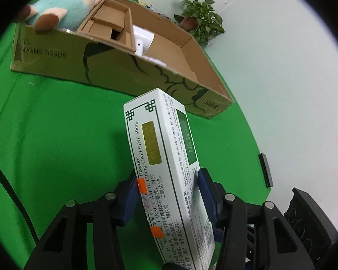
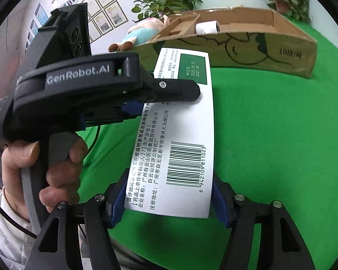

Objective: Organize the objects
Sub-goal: 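Lift the medicine box with the right gripper and carry it over the box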

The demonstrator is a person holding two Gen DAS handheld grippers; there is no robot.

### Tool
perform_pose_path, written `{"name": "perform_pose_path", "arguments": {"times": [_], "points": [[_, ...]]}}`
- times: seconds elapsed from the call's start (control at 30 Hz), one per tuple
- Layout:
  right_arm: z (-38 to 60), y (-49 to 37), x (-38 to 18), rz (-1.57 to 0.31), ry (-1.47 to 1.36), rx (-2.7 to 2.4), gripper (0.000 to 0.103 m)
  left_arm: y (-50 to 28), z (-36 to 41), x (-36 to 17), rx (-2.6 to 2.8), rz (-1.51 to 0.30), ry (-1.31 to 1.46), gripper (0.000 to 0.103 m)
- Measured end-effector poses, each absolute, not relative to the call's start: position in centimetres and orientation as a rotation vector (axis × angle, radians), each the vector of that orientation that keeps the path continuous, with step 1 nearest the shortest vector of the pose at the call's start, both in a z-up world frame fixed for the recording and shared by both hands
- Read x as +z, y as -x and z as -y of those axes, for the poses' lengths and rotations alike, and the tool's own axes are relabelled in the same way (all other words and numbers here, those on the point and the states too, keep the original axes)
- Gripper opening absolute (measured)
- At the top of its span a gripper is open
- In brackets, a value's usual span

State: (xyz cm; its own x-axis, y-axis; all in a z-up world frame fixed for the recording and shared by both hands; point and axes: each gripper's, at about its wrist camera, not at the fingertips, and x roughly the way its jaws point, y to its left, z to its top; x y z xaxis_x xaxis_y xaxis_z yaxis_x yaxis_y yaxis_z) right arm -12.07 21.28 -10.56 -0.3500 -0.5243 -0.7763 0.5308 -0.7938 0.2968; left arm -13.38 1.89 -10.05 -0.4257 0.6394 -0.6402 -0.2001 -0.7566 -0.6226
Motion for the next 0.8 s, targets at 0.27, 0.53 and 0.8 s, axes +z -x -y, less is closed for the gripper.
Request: {"name": "perform_pose_path", "arguments": {"times": [0.27, 0.53, 0.8], "points": [[-21.3, 12.6, -7.1, -0.055, -1.107, -2.290, 0.060, 13.8, -3.9, -4.2, 2.229, 0.517, 1.120, 0.044], [-22.4, 15.2, -2.6, -0.059, -0.972, -2.415, 0.060, 16.0, -6.4, 1.1, 2.230, 0.407, 0.979, 0.044], [-24.1, 18.6, 1.1, -0.074, -0.888, -2.500, 0.060, 19.4, -8.6, 4.9, 2.221, 0.344, 0.866, 0.044]]}}
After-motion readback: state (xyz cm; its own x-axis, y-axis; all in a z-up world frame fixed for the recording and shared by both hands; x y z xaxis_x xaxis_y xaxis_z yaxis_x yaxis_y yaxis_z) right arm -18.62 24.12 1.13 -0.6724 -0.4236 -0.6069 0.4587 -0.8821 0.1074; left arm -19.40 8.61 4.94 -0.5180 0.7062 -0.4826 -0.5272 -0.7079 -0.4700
